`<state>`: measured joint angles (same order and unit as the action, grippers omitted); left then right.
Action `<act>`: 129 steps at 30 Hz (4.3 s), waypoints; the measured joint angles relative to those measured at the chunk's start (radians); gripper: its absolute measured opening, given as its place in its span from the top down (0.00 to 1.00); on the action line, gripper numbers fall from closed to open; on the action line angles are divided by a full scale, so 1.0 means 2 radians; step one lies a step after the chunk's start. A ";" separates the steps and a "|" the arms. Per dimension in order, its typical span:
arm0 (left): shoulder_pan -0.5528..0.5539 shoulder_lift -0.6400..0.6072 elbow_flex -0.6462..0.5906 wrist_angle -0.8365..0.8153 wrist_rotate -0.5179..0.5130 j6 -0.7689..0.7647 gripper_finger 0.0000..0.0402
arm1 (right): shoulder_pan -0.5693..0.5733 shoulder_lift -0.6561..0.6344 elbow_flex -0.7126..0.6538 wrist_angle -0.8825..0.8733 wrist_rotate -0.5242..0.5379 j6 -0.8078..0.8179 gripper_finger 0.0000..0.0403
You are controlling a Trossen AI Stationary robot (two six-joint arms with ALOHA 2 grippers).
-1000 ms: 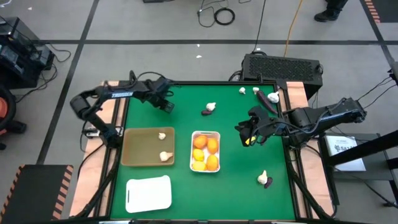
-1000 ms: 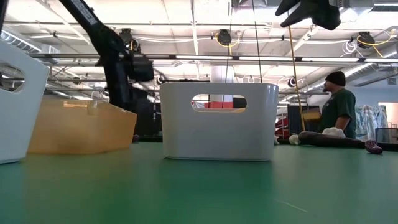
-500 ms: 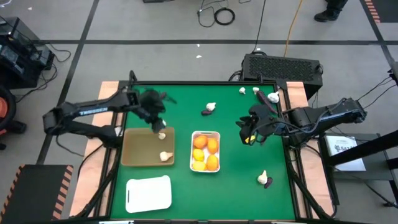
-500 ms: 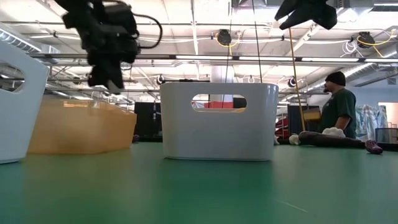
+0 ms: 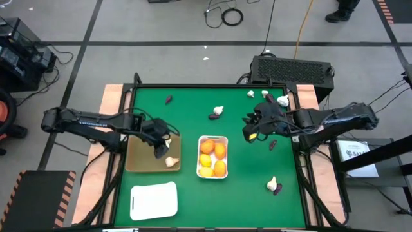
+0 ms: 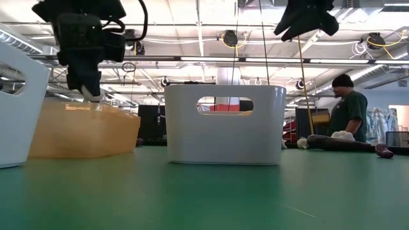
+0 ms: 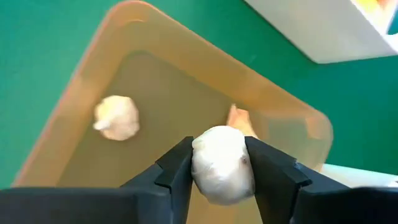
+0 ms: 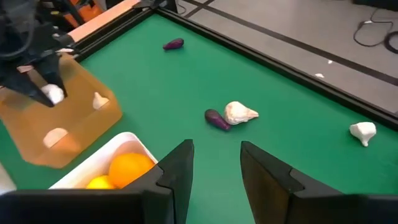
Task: Sort produce into baskets
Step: Put the white garlic into the orange bin
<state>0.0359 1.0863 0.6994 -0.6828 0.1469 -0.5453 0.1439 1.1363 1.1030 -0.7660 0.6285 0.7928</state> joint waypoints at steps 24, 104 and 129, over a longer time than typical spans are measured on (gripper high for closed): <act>-0.012 0.003 0.037 0.282 -0.047 0.038 0.49 | 0.029 0.050 0.000 -0.026 -0.304 0.154 0.70; 0.032 0.004 0.037 0.336 -0.078 0.090 0.49 | 0.305 0.165 -0.154 0.030 -0.339 0.623 0.64; 0.056 0.004 0.036 0.307 -0.015 0.137 0.49 | 0.201 0.092 -0.154 0.327 -0.169 0.451 0.68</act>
<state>0.1483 1.0935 0.7723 -0.0696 0.1166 -0.2704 0.5460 1.3213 0.7944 -0.1120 0.2904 1.6944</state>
